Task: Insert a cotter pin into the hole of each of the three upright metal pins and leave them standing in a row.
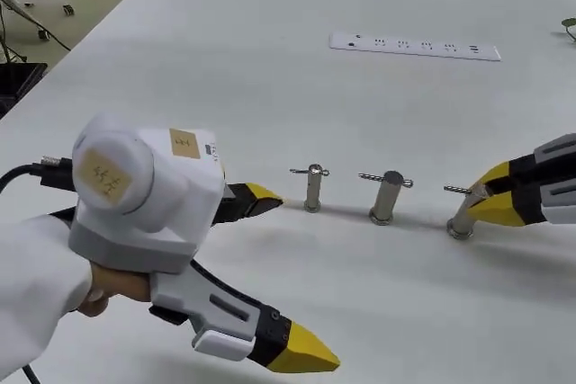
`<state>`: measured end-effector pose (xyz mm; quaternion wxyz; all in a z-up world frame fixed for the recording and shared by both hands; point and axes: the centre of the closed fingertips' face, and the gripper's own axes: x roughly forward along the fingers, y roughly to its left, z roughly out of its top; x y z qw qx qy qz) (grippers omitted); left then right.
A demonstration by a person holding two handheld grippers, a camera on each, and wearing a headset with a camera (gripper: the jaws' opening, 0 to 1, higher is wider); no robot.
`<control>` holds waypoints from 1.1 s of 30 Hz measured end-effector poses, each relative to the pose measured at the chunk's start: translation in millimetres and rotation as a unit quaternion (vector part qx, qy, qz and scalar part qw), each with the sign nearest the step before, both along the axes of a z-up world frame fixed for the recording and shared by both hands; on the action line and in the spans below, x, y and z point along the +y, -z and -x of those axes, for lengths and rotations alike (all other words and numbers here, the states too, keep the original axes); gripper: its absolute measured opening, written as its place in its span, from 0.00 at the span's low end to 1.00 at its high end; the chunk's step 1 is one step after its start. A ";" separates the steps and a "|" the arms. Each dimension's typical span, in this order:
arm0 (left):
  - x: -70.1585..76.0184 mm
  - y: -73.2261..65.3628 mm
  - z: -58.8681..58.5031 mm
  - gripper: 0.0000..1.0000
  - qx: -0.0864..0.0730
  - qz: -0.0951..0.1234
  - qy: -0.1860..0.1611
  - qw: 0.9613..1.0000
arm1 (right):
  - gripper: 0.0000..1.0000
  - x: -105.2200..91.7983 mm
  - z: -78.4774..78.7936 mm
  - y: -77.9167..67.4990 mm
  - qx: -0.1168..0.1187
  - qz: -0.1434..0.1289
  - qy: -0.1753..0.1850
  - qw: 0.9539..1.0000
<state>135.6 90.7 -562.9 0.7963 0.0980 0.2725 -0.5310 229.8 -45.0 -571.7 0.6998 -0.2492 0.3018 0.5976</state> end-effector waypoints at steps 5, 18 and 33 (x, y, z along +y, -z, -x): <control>0.9 -2.9 0.0 0.99 0.002 0.006 -0.007 1.000 | 0.07 1.8 0.6 -1.5 -0.001 -0.007 -0.001 1.000; 5.7 -5.5 0.6 0.99 -0.001 -0.004 -0.023 1.000 | 0.21 11.9 4.5 -16.0 -0.014 -0.035 0.026 0.999; 13.3 -47.9 -13.1 0.99 -0.016 0.061 -0.120 0.991 | 0.50 32.1 19.1 -85.9 -0.033 -0.149 0.123 0.981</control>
